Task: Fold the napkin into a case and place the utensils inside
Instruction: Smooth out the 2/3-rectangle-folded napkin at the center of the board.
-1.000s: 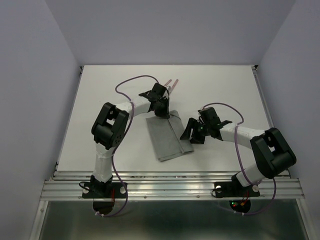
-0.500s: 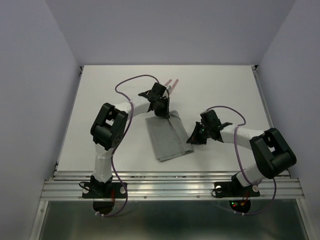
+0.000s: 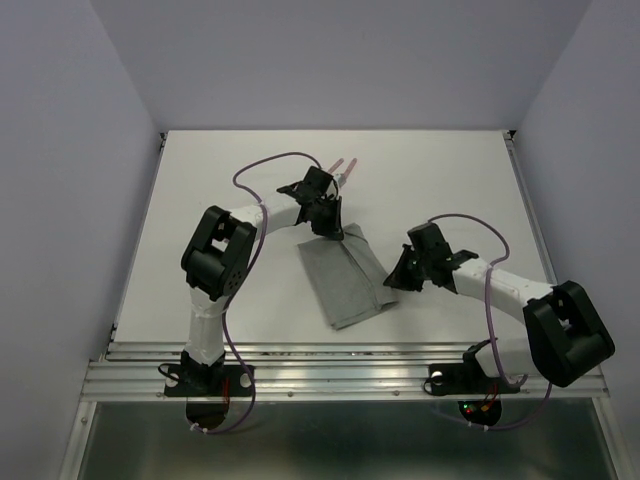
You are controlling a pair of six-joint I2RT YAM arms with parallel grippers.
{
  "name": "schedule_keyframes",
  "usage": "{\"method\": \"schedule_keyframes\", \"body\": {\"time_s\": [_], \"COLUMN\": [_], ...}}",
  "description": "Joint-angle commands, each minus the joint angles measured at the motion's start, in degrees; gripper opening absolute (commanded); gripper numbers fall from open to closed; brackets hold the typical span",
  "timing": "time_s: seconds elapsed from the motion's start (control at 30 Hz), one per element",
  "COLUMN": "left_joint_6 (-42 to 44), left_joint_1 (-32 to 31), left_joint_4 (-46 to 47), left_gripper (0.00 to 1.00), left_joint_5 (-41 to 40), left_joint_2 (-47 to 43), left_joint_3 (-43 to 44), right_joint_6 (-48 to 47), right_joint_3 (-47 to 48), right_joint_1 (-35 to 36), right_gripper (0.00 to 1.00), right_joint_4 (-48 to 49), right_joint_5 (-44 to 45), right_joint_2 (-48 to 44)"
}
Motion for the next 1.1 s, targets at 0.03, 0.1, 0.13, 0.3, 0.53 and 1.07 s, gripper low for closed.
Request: {"method": "schedule_keyframes", "body": {"time_s": [0.03, 0.1, 0.13, 0.3, 0.53, 1.07], "left_joint_6": [1.28, 1.37, 1.55, 2.16, 2.78, 3.04], "left_joint_1": [0.38, 0.3, 0.3, 0.3, 0.3, 0.3], "left_joint_4": [1.55, 1.64, 1.72, 1.11, 0.76, 0.58], "left_gripper": [0.0, 0.0, 0.0, 0.0, 0.0, 0.0], "left_joint_5": [0.4, 0.57, 0.57, 0.75, 0.84, 0.75], "left_joint_2": [-2.03, -2.47, -2.64, -2.91, -2.64, -2.47], "left_joint_3": [-0.7, -1.22, -1.4, -1.84, -1.84, -2.01], "right_joint_6": [1.5, 1.68, 1.5, -0.61, -2.98, -10.54], "right_joint_3": [-1.56, -1.38, -1.21, 2.47, 11.88, 21.03], "right_joint_1": [1.41, 2.02, 2.02, 4.56, 12.74, 28.13], "right_gripper": [0.05, 0.28, 0.37, 0.53, 0.64, 0.59], "right_joint_4": [-5.69, -6.56, -7.18, -13.32, -22.22, -20.99], "right_joint_5": [3.53, 4.32, 4.85, 12.76, 27.08, 31.22], "right_joint_2": [-3.7, -4.5, -4.67, -4.59, -3.8, 8.76]}}
